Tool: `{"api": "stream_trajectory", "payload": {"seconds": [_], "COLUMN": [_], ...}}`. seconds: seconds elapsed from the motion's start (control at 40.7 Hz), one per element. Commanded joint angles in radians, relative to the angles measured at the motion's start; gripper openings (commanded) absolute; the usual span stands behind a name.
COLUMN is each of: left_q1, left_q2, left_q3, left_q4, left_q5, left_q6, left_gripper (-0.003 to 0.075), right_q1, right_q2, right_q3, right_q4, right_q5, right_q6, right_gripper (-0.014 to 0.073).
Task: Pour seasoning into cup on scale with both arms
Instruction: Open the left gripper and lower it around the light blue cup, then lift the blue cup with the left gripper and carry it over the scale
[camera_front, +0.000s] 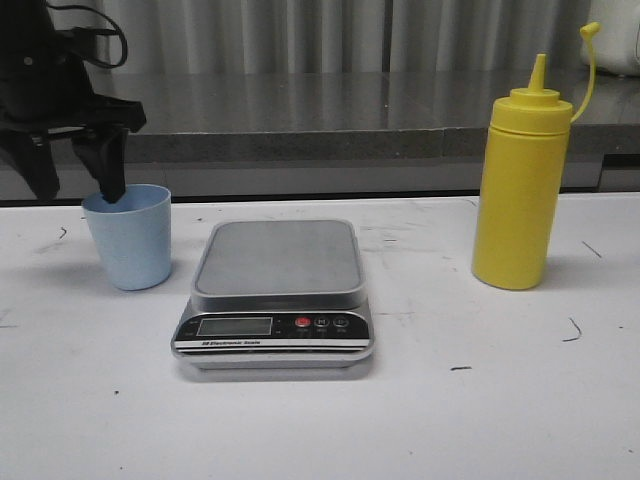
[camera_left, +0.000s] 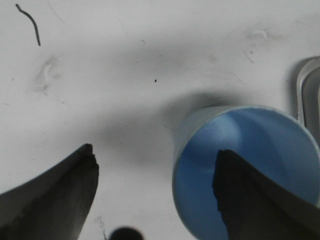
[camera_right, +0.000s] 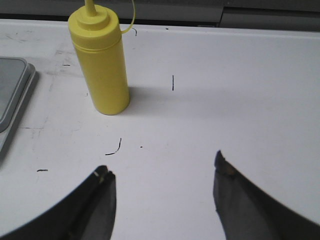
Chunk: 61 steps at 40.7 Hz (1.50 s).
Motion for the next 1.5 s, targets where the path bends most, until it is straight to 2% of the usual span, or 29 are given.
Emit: {"api": "stream_trajectory", "payload": {"seconds": [0.0,0.074,0.123,0.32,0.565,0.885,1.18,1.475], "left_q1": [0.003,0.003,0.003,0.003,0.003,-0.029,-0.173,-0.301], "left_q2": [-0.032,-0.030,-0.030,-0.030,-0.030,-0.126,-0.151,-0.095], "left_q3": [-0.035,-0.035,-0.035,-0.035,-0.035,-0.037,-0.194,-0.264], "left_q4": [-0.010,-0.016,-0.026,-0.041,-0.051,-0.051,-0.051,0.047], "left_q5": [-0.021,-0.021,-0.021,-0.016,-0.013,0.002,0.120,0.098], "left_q6": [-0.006,-0.006,-0.006,-0.006,-0.006,-0.006,-0.008,-0.161], "left_gripper": [0.0473,0.0462,0.0424,0.0195,-0.0018,-0.0020,-0.0020,-0.0020], "right_q1": [-0.006,-0.006,-0.006,-0.006,-0.006,-0.006,-0.006,-0.006], "right_q2": [0.008,0.008,0.008,0.008,0.008,0.008,0.008,0.008], "right_q3": [-0.027,-0.027,-0.027,-0.027,-0.027,-0.027,-0.027,-0.027], "right_q4": [-0.014,-0.014,-0.014,-0.014,-0.014,-0.014,-0.014,-0.014], "right_q5": [-0.069,-0.069,-0.069,-0.069,-0.069,-0.069,-0.069,-0.069], "right_q6": [-0.005,-0.005,-0.005,-0.005,-0.005,-0.005,-0.005,-0.005], "right_gripper": [0.0454,0.0454,0.0454,0.0454,0.0454,0.0454,0.0454,0.0454]}}
